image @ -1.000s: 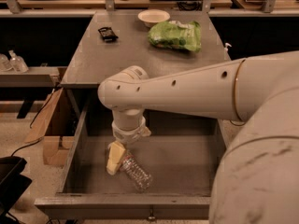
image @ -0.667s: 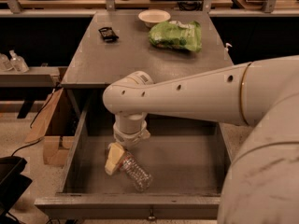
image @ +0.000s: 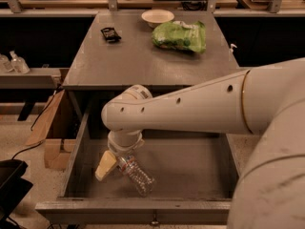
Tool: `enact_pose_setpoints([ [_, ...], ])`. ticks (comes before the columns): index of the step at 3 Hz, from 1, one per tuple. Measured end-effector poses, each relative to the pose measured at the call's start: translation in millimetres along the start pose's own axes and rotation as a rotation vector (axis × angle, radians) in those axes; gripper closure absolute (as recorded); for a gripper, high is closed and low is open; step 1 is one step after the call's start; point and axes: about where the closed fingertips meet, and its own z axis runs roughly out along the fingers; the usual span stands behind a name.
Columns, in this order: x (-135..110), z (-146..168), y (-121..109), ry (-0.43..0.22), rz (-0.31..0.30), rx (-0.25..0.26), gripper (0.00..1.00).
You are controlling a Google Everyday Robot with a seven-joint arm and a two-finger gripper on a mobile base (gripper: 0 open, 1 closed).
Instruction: Pick water bottle from top drawer and place on counter
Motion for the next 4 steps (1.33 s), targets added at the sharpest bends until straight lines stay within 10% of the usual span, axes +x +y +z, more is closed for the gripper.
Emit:
enact_pose_setpoints([
  [4, 4, 24, 8, 0.026, 0.052, -0.006, 0.96],
])
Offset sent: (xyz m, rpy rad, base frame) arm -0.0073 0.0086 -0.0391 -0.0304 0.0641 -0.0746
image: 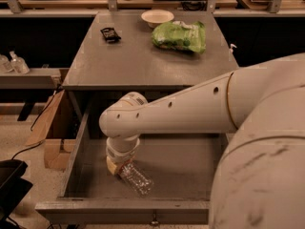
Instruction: Pick water bottle from top drawer and place on counter
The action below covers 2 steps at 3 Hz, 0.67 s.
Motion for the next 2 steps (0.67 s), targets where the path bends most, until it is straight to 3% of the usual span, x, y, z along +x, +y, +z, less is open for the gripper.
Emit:
enact_pose_setpoints([
  [1, 0, 0, 0, 0.000, -0.001, 0.000, 1.00],
  [2, 1, -31, -17, -0.053, -0.078, 0.020, 1.00],
])
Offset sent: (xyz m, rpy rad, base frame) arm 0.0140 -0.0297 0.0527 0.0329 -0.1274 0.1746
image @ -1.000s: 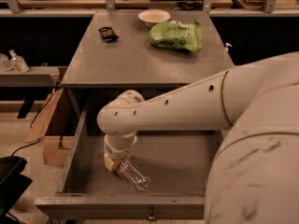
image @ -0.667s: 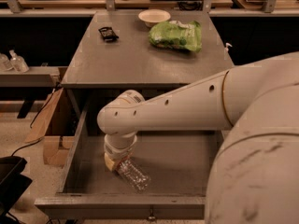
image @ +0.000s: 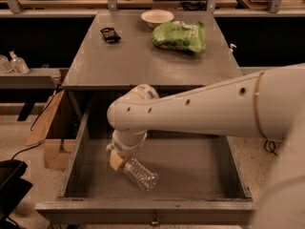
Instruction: Pick water bottle from top drawer and place on counter
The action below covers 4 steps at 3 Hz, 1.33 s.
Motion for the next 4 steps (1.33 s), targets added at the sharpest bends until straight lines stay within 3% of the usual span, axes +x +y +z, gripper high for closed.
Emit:
enact_pose_setpoints([
  [1, 7, -53, -35, -0.062, -0.059, 0.034, 1.00],
  [2, 16, -123, -88, -0.204, 0.004, 0.047, 1.00],
  [3, 32, -205, -159, -0.415, 0.117, 0.006, 1.00],
  [4, 35, -224, -184, -0.555, 0.123, -0.120, 1.00],
])
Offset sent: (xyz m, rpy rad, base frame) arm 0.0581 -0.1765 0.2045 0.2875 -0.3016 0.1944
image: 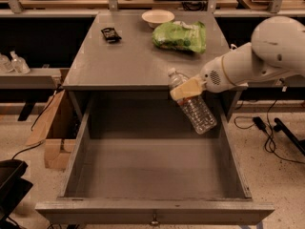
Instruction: Pick water bottle from top drawer and place on counter
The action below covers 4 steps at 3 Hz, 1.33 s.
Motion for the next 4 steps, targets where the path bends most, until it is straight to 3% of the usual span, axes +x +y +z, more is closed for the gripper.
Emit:
enact_pose_setpoints([
  [1, -22, -30, -13, -0.223, -0.009, -0.156, 1.00],
  [2, -32, -102, -26, -0.468, -0.053, -0.219, 1.00],
  [3, -34, -120, -28, -0.516, -0.062, -0.214, 1.00],
  [4, -41, -114, -26, -0.512, -0.067, -0.216, 1.00],
])
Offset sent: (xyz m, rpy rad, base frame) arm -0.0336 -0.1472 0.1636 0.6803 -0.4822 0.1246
